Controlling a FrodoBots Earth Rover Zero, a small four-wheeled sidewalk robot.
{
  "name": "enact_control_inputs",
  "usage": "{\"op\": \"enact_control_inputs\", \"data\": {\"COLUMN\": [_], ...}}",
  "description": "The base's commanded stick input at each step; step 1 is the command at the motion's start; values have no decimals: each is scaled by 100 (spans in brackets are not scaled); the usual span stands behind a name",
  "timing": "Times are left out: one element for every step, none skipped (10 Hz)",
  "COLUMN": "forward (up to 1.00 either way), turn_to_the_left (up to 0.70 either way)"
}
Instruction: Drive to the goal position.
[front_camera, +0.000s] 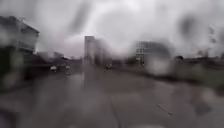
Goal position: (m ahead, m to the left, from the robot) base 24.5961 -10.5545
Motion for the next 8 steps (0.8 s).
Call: {"op": "enact_control_inputs", "data": {"forward": [70,70,70,70,70,70,70,70], "turn_to_the_left": [0,0,0,0,0,0,0,7]}}
